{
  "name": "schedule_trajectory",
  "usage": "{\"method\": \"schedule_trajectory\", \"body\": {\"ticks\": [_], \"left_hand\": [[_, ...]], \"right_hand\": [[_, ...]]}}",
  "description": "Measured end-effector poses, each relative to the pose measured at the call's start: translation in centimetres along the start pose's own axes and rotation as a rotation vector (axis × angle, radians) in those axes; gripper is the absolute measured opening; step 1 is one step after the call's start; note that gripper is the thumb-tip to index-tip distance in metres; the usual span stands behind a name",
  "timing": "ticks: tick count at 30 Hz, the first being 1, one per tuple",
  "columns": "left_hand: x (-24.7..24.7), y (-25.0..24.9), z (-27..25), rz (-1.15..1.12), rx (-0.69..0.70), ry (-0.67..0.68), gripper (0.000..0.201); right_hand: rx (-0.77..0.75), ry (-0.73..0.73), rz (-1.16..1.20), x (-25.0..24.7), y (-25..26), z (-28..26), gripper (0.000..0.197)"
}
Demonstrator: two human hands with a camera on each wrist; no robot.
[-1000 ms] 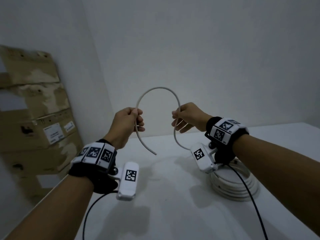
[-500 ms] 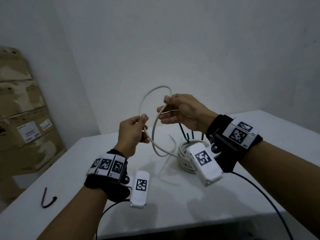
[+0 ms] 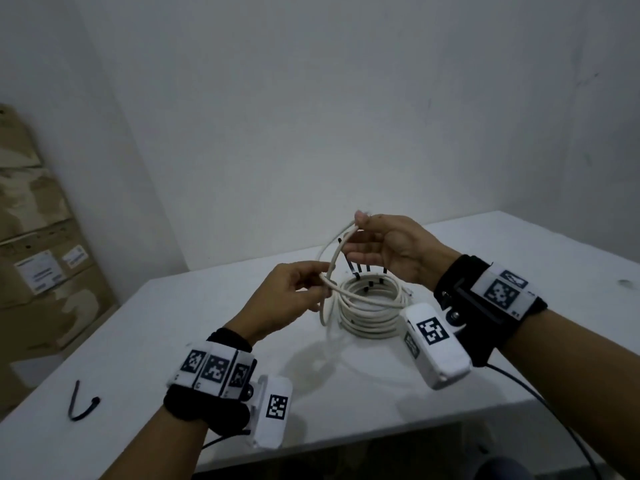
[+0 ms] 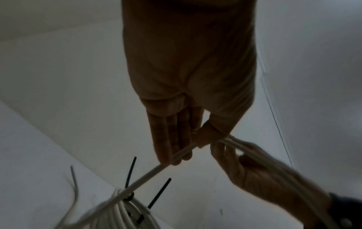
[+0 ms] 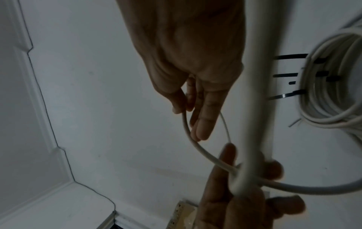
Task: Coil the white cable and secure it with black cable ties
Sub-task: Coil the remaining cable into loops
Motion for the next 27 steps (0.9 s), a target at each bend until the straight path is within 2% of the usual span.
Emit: {"method": "schedule_trajectory", "body": {"ticks": [2, 3, 4, 6, 8, 13, 15, 16, 18, 22, 24, 27], "left_hand": [[0.2, 0.3, 0.0, 0.239, 0.056, -0.082, 0.022], [0.3, 0.4, 0.1, 0.273, 0.069, -0.121, 0.02], [0.3, 0.5, 0.1, 0.247, 0.065, -0.143, 0.023], [0.4, 1.0, 0.4, 0.046, 0.025, -0.161, 0.029], [0.4, 1.0, 0.7, -0.105, -0.004, -0.194, 0.019], [0.0, 0.1, 1.8, -0.419, 0.085, -0.321, 0.023], [-0.1, -0.7, 2.3, -0.496, 0.089, -0.328, 0.042], [-0.1, -1.0, 2.6, -0.522, 0.063, -0.327, 0.05], [-0.2, -1.3, 3.2, -0.502, 0.013, -0.362, 0.051], [-0.8, -0.3, 3.8, -0.376, -0.034, -0.473, 0.037], [-1.0, 0.5, 3.8, -0.369, -0.048, -0.465, 0.027], [-1.1, 1.3, 3.9, -0.366, -0.106, -0.427, 0.024]], "right_hand": [[0.009, 0.022, 0.019, -0.1, 0.3, 0.2, 0.02], [0.012, 0.036, 0.031, -0.2, 0.4, 0.3, 0.021], [0.014, 0.045, 0.042, -0.2, 0.4, 0.3, 0.021], [0.017, 0.036, 0.06, -0.4, 0.4, 0.5, 0.02], [0.023, 0.016, 0.041, -0.6, 0.3, 0.8, 0.02], [0.033, -0.008, -0.043, -0.4, -0.6, 1.5, 0.021], [0.03, -0.007, -0.049, -0.2, -0.9, 1.8, 0.021], [0.025, -0.008, -0.045, 0.0, -1.0, 2.0, 0.02], [0.015, 0.0, -0.056, 0.3, -1.2, 2.4, 0.019], [-0.011, 0.034, -0.085, 0.7, -1.3, 3.0, 0.015], [-0.046, 0.047, -0.108, 0.5, -1.4, 3.2, 0.016], [-0.111, 0.036, -0.148, 0.2, -1.8, 3.5, 0.018]]}}
Point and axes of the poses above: each hand's wrist, its own z-axis towards the middle knuckle, its own x-axis out of the palm, y = z × x, the point moved 1 cm from there along z, towards the middle knuckle, and after that the axes turned 7 degrees about y, right-handed, at the moved point
